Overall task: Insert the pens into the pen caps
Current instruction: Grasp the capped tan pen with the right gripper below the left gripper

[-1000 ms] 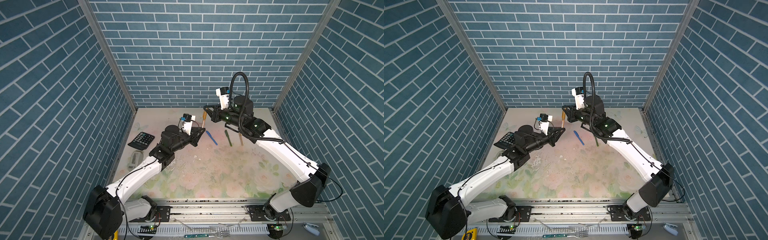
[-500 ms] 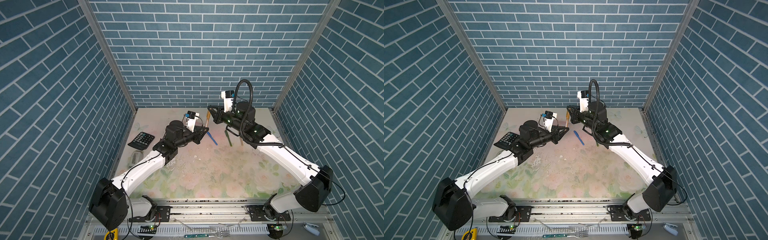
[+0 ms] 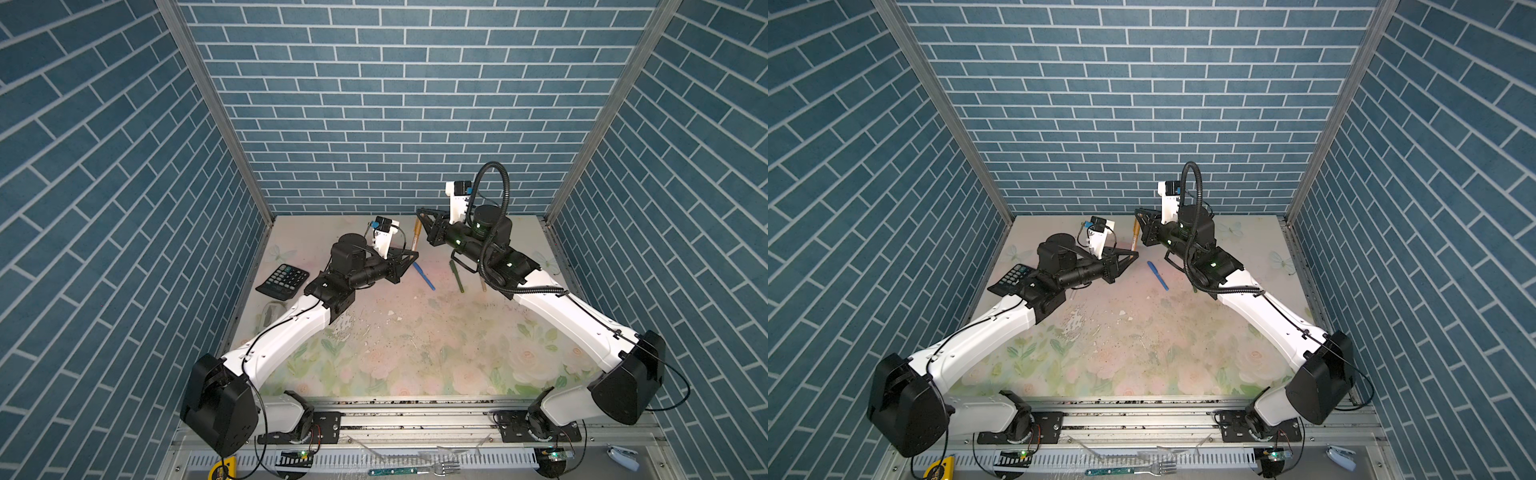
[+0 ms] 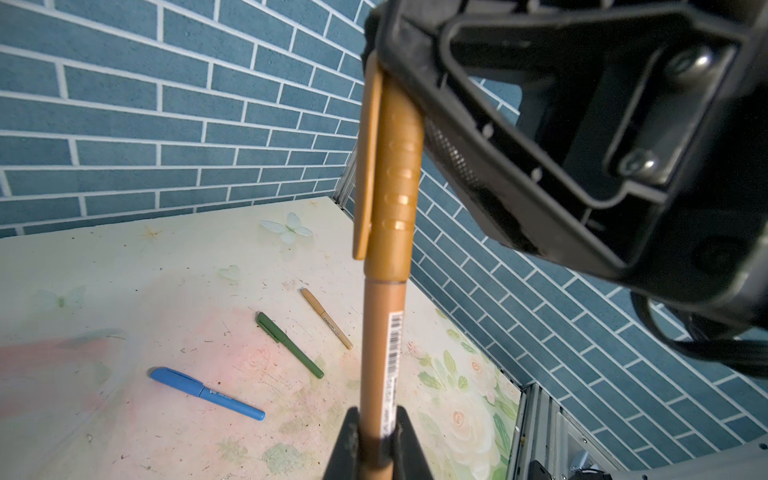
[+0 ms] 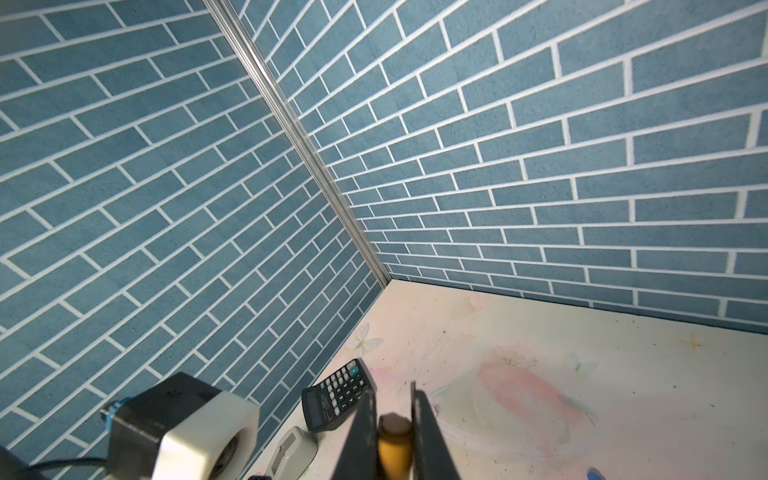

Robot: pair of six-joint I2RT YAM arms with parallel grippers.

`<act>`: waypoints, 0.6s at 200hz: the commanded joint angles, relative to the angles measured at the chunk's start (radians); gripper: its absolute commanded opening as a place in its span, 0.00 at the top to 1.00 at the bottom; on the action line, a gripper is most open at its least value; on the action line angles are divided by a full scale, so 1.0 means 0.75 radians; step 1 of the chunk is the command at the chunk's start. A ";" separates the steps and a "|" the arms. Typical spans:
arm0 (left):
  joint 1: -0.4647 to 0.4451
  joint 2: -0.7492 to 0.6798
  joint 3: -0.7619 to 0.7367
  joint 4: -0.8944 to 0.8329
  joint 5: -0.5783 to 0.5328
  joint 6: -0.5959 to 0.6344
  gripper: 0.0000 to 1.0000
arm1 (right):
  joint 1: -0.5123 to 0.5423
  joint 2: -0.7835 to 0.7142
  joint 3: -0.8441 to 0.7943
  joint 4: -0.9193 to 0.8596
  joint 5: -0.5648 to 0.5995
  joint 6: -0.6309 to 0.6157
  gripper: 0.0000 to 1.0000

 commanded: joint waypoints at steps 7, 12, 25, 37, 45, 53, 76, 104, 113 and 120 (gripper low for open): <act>0.112 -0.019 -0.032 0.407 -0.178 -0.121 1.00 | 0.036 0.009 0.092 -0.512 -0.128 -0.084 0.64; 0.110 -0.019 -0.076 0.409 -0.178 -0.130 1.00 | 0.031 0.007 0.136 -0.515 -0.112 -0.091 0.59; 0.110 -0.022 -0.174 0.397 -0.179 -0.142 1.00 | 0.026 -0.001 0.233 -0.514 -0.077 -0.113 0.52; 0.110 -0.028 -0.243 0.363 -0.199 -0.154 1.00 | 0.024 -0.009 0.282 -0.515 -0.065 -0.134 0.50; 0.110 -0.028 -0.271 0.313 -0.218 -0.167 1.00 | 0.025 -0.018 0.288 -0.514 -0.058 -0.144 0.50; 0.110 -0.030 -0.299 0.299 -0.211 -0.176 1.00 | 0.025 -0.025 0.279 -0.513 -0.050 -0.149 0.50; 0.086 -0.064 -0.383 0.375 -0.215 -0.201 1.00 | 0.021 0.002 0.233 -0.507 -0.084 -0.115 0.50; 0.083 -0.075 -0.395 0.389 -0.187 -0.211 1.00 | 0.025 0.100 0.237 -0.477 -0.261 -0.032 0.50; 0.082 -0.072 -0.399 0.398 -0.173 -0.218 1.00 | 0.030 0.133 0.241 -0.466 -0.289 -0.017 0.50; 0.081 -0.072 -0.401 0.403 -0.166 -0.227 1.00 | 0.034 0.155 0.246 -0.463 -0.301 -0.015 0.50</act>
